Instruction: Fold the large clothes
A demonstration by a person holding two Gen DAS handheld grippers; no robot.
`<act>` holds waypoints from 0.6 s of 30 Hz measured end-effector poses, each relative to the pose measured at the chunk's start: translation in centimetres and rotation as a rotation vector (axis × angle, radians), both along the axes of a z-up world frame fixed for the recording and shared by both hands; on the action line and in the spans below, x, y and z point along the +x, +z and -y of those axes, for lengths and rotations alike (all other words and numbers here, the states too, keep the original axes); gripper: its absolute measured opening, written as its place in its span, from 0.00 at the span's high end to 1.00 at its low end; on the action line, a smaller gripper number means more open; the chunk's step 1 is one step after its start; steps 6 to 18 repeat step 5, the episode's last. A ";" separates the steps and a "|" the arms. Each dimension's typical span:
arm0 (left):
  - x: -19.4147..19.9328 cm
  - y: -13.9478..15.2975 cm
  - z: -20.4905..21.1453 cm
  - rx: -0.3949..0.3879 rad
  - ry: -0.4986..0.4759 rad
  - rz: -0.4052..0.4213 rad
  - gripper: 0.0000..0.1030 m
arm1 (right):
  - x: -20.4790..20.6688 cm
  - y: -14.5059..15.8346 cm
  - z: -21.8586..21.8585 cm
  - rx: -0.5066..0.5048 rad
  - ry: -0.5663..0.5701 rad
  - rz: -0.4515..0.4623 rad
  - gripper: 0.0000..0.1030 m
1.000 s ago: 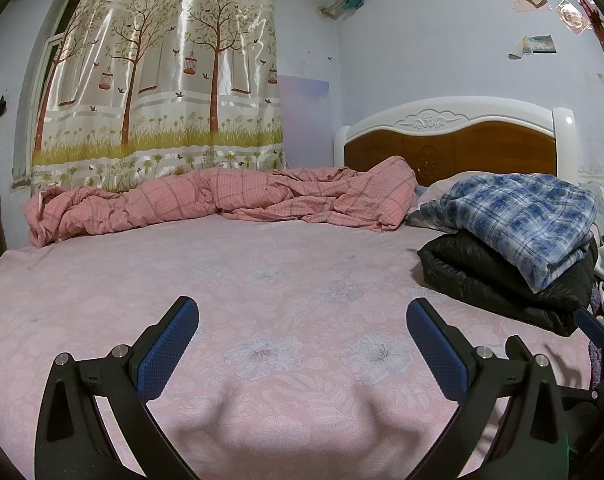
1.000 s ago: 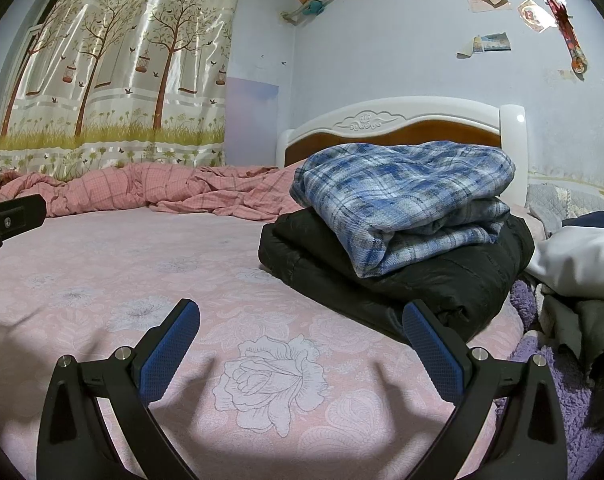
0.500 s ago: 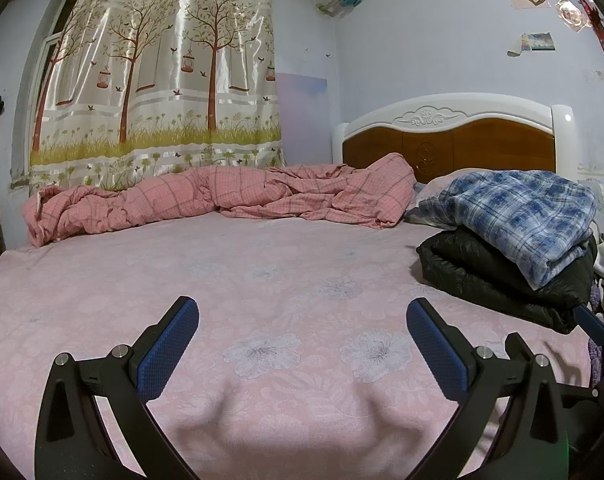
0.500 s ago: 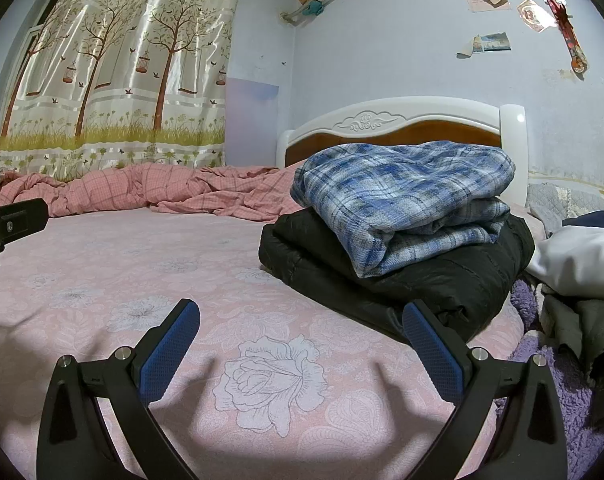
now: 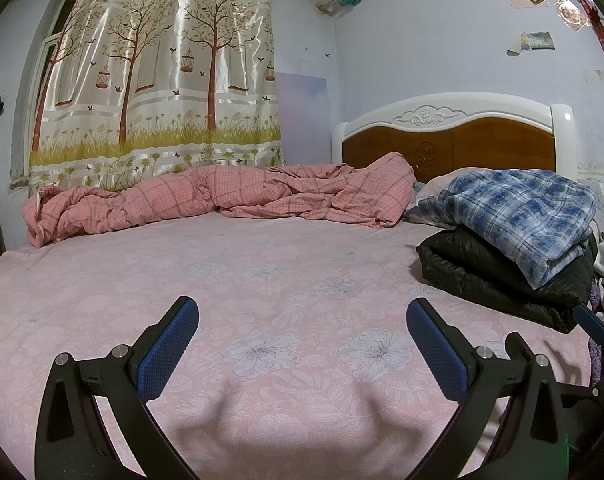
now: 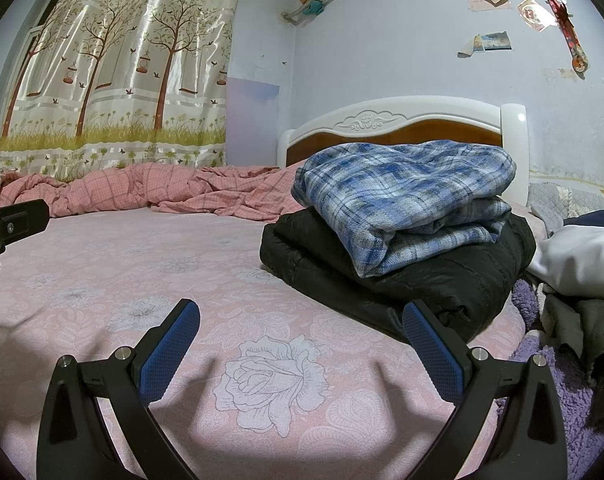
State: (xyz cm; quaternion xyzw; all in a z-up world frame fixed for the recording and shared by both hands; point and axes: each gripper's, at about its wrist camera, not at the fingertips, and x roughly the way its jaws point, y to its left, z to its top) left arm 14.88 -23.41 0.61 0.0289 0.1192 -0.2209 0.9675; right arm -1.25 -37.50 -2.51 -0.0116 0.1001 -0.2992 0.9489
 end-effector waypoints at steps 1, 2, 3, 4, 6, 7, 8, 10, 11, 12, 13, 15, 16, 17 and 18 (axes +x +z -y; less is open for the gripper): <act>0.0 0.0 0.1 0.001 -0.001 0.000 0.00 | 0.0 0.0 0.0 0.000 0.000 0.000 0.00; 0.0 0.0 0.0 0.000 0.000 -0.001 0.00 | 0.0 0.0 0.0 0.000 0.000 0.000 0.00; 0.0 0.0 0.1 0.000 0.001 -0.001 0.00 | 0.0 0.0 0.0 0.000 0.000 0.000 0.00; 0.0 0.0 0.0 0.000 0.001 0.000 0.00 | 0.0 0.0 0.0 0.001 0.001 0.000 0.00; 0.0 0.0 0.0 0.000 0.000 0.000 0.00 | 0.0 0.0 0.0 0.000 0.000 0.000 0.00; 0.0 0.0 0.0 0.000 0.000 0.000 0.00 | 0.0 0.0 0.0 0.000 0.000 0.000 0.00; 0.0 0.0 0.0 0.000 0.000 0.000 0.00 | 0.0 0.0 0.0 0.000 0.000 0.000 0.00; 0.0 0.0 0.0 0.000 0.000 0.000 0.00 | 0.0 0.0 0.0 0.000 0.000 0.000 0.00; 0.0 0.0 0.0 0.000 0.000 0.000 0.00 | 0.0 0.0 0.0 0.000 0.000 0.000 0.00; 0.0 0.0 0.0 0.000 0.000 0.000 0.00 | 0.0 0.0 0.0 0.000 0.000 0.000 0.00; 0.0 0.0 0.0 0.000 0.000 0.000 0.00 | 0.0 0.0 0.0 0.000 0.000 0.000 0.00; 0.0 0.0 0.0 0.000 0.000 0.000 0.00 | 0.0 0.0 0.0 0.000 0.000 0.000 0.00; 0.0 0.0 0.0 0.000 0.000 0.000 0.00 | 0.0 0.0 0.0 0.000 0.000 0.000 0.00; 0.0 0.0 0.0 0.000 0.000 0.000 0.00 | 0.0 0.0 0.0 0.000 0.000 0.000 0.00; 0.0 0.0 0.0 0.000 0.000 0.000 0.00 | 0.0 0.0 0.0 0.000 0.000 0.000 0.00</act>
